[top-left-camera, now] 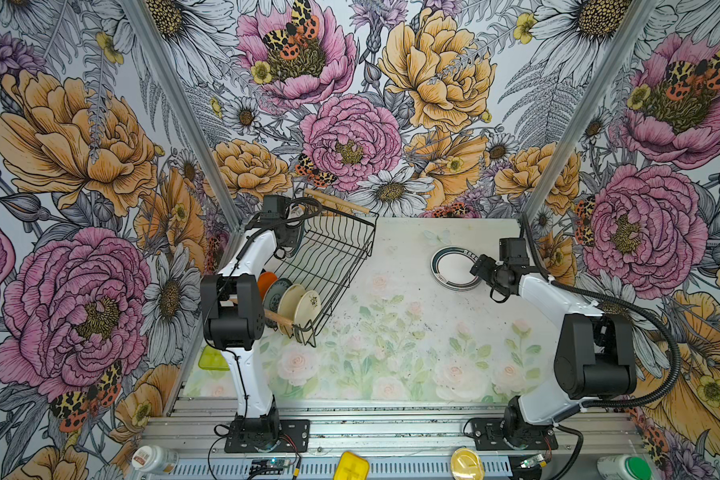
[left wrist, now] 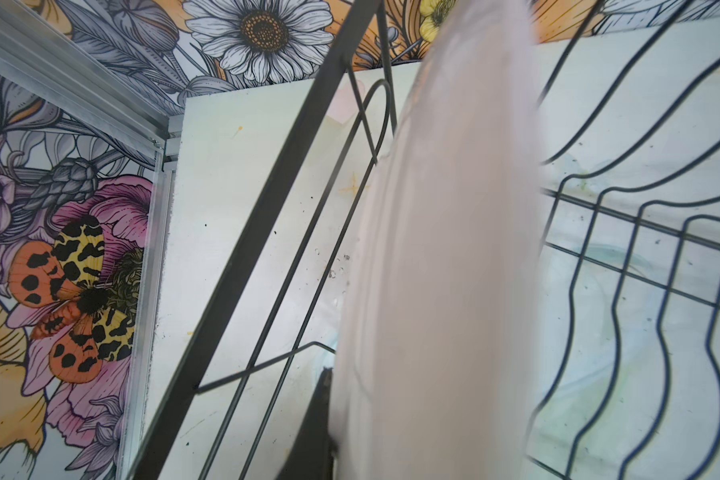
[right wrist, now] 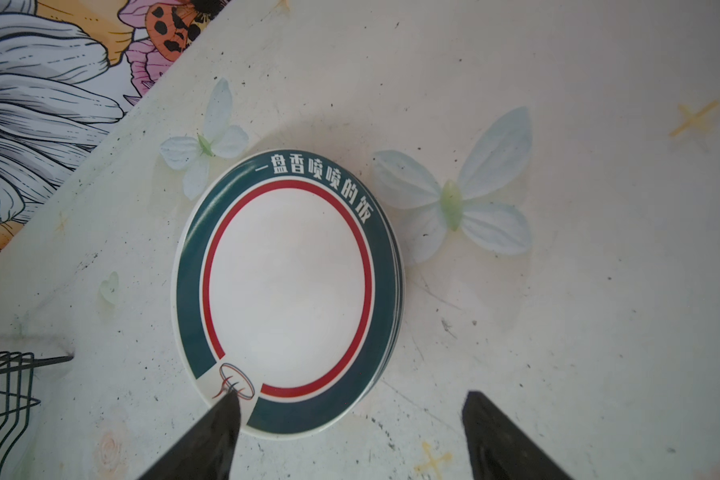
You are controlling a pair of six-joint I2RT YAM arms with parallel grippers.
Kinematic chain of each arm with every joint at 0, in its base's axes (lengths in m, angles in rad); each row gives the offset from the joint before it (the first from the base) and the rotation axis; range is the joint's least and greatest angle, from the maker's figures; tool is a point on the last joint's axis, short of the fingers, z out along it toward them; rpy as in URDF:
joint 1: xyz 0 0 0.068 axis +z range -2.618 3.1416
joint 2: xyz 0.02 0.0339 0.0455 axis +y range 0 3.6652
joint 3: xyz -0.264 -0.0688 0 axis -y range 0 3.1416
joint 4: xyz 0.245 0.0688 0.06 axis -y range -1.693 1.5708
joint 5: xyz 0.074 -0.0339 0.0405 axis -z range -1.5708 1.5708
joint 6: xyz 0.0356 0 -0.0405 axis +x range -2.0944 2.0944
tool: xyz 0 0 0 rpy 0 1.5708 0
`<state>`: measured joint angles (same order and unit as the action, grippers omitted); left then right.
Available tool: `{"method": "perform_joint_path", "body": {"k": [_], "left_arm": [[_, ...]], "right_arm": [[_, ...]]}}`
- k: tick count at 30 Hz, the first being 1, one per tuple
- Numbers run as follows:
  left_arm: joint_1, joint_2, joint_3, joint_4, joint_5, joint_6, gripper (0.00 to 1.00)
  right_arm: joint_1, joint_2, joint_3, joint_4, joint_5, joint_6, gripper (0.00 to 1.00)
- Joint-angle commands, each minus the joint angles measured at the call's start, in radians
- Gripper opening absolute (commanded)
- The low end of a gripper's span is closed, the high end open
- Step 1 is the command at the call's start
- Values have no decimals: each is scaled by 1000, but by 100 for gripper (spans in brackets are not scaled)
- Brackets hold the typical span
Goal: Unload the plates from the dish rack
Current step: 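Close the left gripper on the last red-and-green-rimmed plate in the rack, then lift the plate out of the rack with the left gripper while the right gripper approaches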
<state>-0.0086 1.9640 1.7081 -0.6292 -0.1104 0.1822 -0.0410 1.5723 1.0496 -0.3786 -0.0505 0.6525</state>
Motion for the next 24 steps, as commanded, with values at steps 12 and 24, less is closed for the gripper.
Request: {"method": "perform_joint_path", "body": {"k": [12, 24], "left_arm": [[-101, -318, -52, 124, 293, -452, 0], [-250, -458, -350, 461, 504, -1103, 0]], "right_arm": [[-18, -105, 76, -2, -125, -135, 87], [-11, -258, -78, 198, -528, -96, 85]]}}
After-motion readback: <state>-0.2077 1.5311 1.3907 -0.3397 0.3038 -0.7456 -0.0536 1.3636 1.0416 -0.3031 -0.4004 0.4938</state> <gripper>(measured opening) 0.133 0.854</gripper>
